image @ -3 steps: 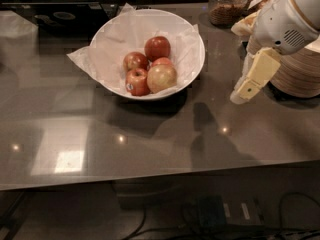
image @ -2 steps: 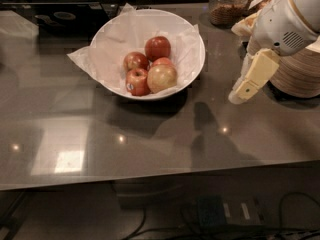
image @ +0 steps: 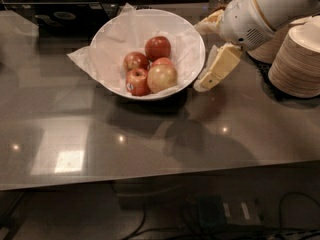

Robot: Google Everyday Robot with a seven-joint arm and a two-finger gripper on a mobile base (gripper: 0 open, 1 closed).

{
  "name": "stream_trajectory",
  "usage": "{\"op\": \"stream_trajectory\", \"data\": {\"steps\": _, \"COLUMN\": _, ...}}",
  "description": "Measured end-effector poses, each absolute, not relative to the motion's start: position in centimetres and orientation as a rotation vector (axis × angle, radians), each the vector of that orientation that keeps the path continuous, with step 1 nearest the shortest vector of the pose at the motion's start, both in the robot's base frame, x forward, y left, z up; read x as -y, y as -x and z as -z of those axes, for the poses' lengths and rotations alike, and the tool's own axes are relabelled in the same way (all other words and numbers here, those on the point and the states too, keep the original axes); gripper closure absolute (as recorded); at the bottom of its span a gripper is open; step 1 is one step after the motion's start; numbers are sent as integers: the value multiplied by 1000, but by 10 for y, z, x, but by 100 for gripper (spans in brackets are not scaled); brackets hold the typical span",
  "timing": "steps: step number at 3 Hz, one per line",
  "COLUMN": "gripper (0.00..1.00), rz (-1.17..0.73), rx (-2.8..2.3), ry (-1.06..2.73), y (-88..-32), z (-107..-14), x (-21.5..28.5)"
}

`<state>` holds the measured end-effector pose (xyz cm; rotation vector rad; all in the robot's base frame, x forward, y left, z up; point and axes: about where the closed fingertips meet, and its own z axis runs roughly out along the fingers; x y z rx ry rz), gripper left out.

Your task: Pick apple from white bowl

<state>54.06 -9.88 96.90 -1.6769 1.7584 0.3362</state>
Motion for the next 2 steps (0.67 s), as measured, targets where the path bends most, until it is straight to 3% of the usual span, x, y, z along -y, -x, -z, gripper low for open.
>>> {"op": "stream_trajectory", "data": {"steps": 2, "gripper": 23, "rz": -399, "rx": -1692, "ry": 1694, "y": -551, "z": -973, "x": 71}}
